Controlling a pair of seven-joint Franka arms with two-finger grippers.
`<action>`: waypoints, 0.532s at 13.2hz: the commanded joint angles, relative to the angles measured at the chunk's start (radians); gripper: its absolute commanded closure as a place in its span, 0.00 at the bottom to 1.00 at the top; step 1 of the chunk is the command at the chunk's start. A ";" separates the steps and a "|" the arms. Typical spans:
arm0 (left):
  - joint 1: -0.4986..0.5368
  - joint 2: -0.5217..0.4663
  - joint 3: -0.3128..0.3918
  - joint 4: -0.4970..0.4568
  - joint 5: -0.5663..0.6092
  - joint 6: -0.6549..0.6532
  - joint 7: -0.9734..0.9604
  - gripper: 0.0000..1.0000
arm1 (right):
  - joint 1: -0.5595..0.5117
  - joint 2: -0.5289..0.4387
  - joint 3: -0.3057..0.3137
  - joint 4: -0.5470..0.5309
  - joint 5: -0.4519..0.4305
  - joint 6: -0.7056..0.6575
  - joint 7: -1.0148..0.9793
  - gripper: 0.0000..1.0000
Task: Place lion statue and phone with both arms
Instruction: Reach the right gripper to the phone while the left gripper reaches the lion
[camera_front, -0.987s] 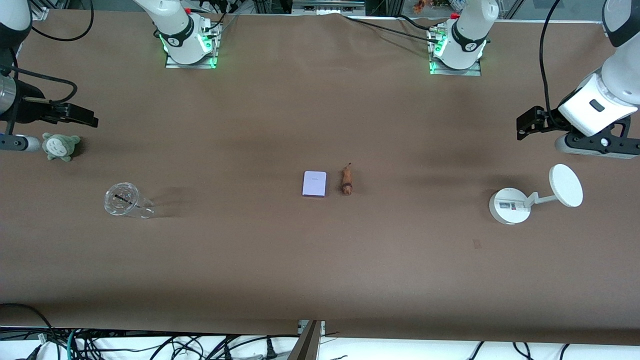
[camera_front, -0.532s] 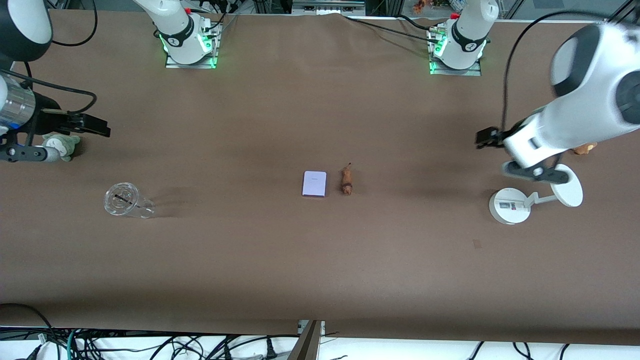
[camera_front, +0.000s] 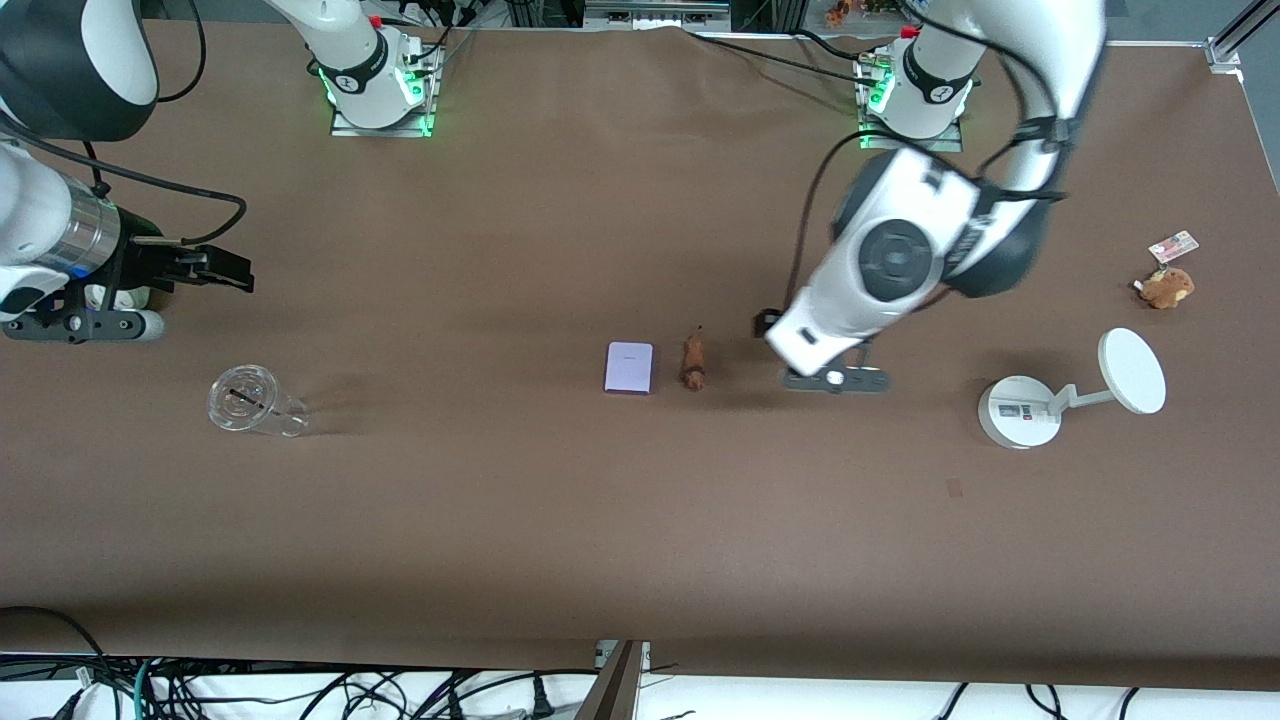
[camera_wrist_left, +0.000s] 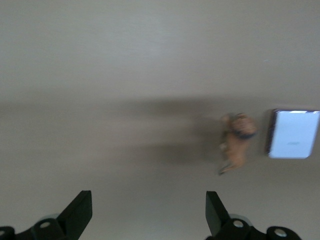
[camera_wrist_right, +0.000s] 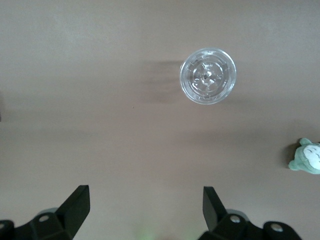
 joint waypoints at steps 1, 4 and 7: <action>-0.083 0.069 0.016 0.015 -0.015 0.112 -0.104 0.00 | 0.040 0.045 -0.002 0.030 0.010 0.038 0.007 0.00; -0.137 0.157 0.016 0.014 -0.009 0.236 -0.163 0.00 | 0.057 0.098 -0.002 0.030 0.012 0.081 0.007 0.00; -0.151 0.203 0.017 0.014 -0.003 0.318 -0.163 0.00 | 0.092 0.149 -0.002 0.029 0.012 0.132 0.061 0.00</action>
